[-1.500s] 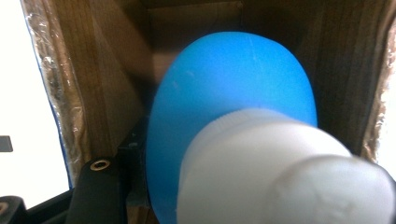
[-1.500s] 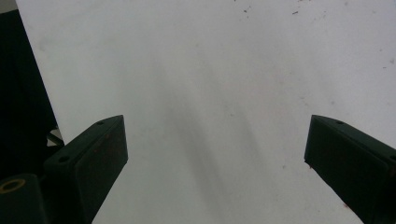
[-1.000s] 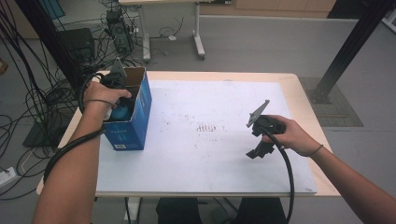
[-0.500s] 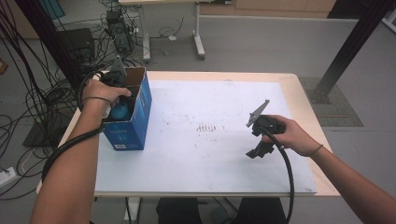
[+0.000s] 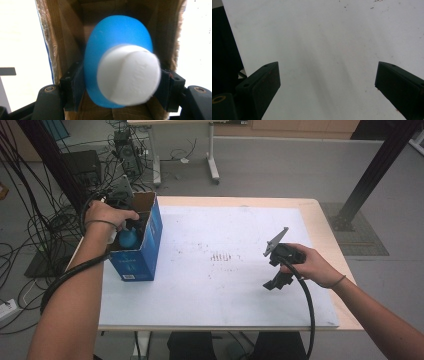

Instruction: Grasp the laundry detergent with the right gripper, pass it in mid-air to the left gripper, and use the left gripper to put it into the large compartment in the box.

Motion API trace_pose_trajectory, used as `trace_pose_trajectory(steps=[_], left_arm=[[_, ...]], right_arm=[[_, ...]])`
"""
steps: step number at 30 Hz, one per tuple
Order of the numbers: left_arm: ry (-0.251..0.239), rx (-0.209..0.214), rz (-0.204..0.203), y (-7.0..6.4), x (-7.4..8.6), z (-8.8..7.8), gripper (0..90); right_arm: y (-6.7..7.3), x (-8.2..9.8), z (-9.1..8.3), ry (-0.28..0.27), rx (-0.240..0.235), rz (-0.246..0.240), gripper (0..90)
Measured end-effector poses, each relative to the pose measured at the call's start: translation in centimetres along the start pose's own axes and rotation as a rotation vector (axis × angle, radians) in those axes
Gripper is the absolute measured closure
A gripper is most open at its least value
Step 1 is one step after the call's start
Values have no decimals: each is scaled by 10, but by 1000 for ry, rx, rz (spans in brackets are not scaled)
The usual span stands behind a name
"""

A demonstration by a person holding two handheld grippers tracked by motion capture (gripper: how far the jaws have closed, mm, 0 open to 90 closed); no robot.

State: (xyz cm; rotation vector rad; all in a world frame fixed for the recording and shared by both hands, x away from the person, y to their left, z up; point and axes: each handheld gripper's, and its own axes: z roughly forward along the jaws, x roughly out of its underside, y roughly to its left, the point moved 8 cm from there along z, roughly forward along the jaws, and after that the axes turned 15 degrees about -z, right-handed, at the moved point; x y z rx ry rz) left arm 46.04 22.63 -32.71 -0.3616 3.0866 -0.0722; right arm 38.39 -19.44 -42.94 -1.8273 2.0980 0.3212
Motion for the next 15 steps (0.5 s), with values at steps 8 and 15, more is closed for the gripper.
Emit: trace_pose_trajectory(steps=[8,15], left_arm=[[-33,-3,4,-2,1,-21,323],[-60,3,2,-1,3,-39,292]], right_arm=[[1,-1,-1,-7,0,0,57],[0,-1,-2,-7,11,0,57]])
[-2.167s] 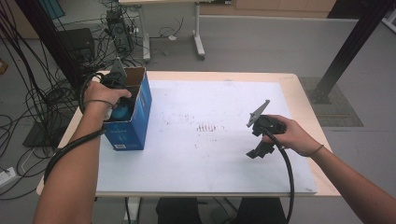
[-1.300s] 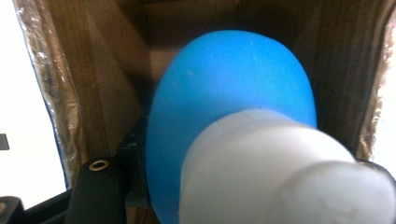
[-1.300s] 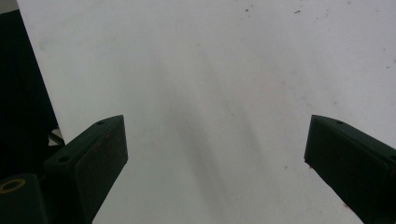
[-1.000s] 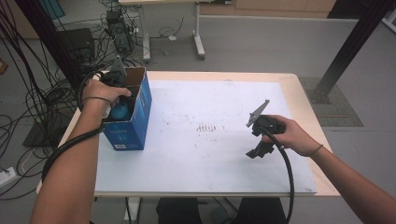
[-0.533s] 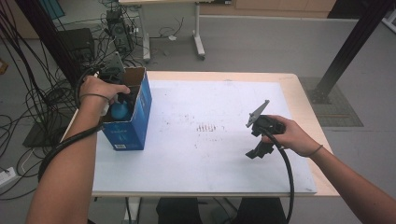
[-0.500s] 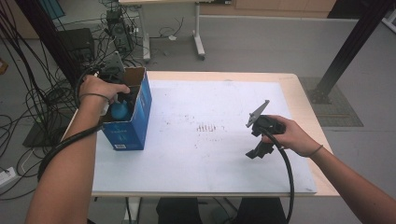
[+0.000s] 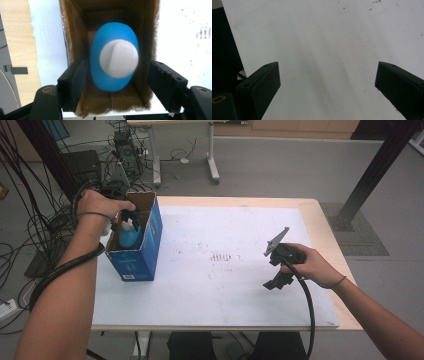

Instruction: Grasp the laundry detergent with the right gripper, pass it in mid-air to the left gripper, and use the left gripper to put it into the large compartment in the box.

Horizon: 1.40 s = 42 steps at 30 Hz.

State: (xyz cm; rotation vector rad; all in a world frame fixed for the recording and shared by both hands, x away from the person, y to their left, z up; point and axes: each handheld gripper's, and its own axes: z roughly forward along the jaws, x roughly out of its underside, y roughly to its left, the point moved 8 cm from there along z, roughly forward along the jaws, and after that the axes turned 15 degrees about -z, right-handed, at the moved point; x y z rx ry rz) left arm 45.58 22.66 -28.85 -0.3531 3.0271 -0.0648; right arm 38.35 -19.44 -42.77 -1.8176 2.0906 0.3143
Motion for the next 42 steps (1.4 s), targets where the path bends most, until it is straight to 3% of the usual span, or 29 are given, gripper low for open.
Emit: trace_pose_trajectory(steps=[8,13,17,22,23,25,36,42], left_arm=[[-16,8,21,-8,10,-20,122],[-23,15,62,-19,19,-34,89],[-28,-15,97,-27,26,-41,83],[-42,1,137,-45,36,-50,71],[-37,4,168,-54,42,-53,68],[-37,3,176,-57,44,-53,61],[-19,21,388,-116,84,-47,50],[2,22,423,-133,96,-33,52]], right_arm=[[0,-1,0,2,1,-5,57],[0,-1,-1,2,-5,-3,57],[-1,-2,-2,-2,-2,-1,57],[0,-1,-4,1,-1,10,57],[0,-1,-4,0,-2,14,57],[0,0,-4,3,-2,12,57],[3,-2,-10,14,10,10,58],[5,-5,-15,16,17,7,58]])
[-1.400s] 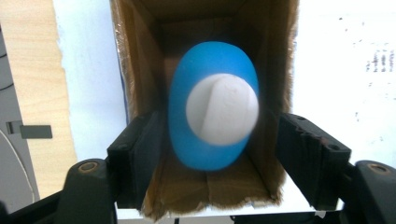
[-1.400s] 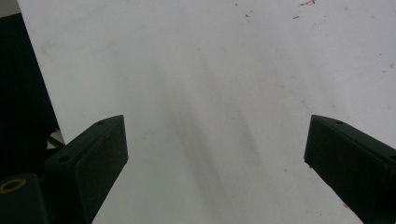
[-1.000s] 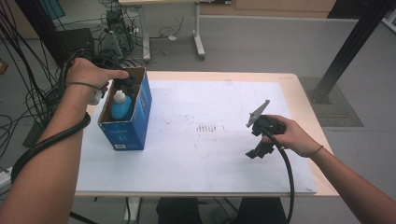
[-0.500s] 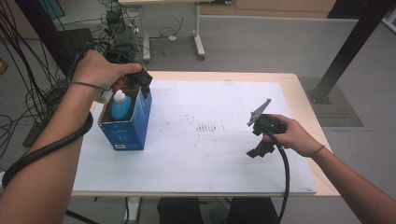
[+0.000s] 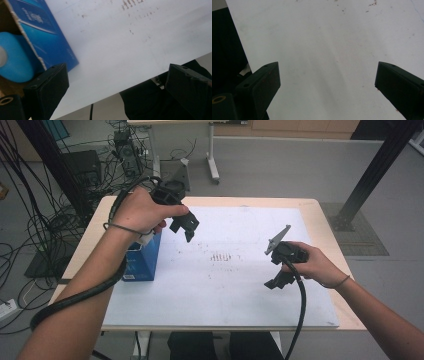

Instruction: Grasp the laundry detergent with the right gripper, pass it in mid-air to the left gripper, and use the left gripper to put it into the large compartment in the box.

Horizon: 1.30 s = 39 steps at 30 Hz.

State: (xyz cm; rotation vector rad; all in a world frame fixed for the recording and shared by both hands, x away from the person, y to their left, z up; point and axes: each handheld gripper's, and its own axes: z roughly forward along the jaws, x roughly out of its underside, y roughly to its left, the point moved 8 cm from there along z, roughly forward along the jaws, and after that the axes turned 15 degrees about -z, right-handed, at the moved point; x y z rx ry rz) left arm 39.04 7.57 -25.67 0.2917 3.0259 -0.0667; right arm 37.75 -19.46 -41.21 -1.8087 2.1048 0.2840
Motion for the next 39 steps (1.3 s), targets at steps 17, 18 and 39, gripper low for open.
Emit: trace_pose_trajectory(steps=[17,18,39], left_arm=[[62,44,27,-37,10,65,60],[71,41,29,-38,11,70,62],[131,30,7,-37,22,133,66]], right_arm=[[0,6,-3,3,10,12,57],[0,7,-4,3,10,12,57],[-3,13,-4,6,14,28,56]])
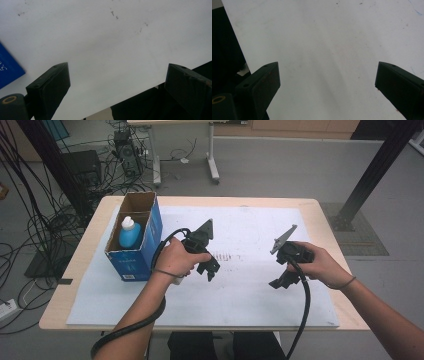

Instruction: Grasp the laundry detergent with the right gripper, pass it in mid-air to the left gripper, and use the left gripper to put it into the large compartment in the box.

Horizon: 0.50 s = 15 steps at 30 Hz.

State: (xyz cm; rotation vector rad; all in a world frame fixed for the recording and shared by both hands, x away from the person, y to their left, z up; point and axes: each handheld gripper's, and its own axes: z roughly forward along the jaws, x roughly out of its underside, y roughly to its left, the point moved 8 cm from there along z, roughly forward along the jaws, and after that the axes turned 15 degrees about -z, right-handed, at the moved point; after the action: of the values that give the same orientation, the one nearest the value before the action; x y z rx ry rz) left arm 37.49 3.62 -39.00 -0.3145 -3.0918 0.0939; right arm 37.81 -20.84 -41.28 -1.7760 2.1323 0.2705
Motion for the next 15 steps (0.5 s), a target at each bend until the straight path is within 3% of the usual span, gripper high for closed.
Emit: trace_pose_trajectory(steps=[6,15], left_arm=[[10,9,0,0,1,9,66],[8,15,5,-1,2,9,66]], right_arm=[[-1,0,0,-1,2,2,55],[0,-1,0,2,1,6,55]])
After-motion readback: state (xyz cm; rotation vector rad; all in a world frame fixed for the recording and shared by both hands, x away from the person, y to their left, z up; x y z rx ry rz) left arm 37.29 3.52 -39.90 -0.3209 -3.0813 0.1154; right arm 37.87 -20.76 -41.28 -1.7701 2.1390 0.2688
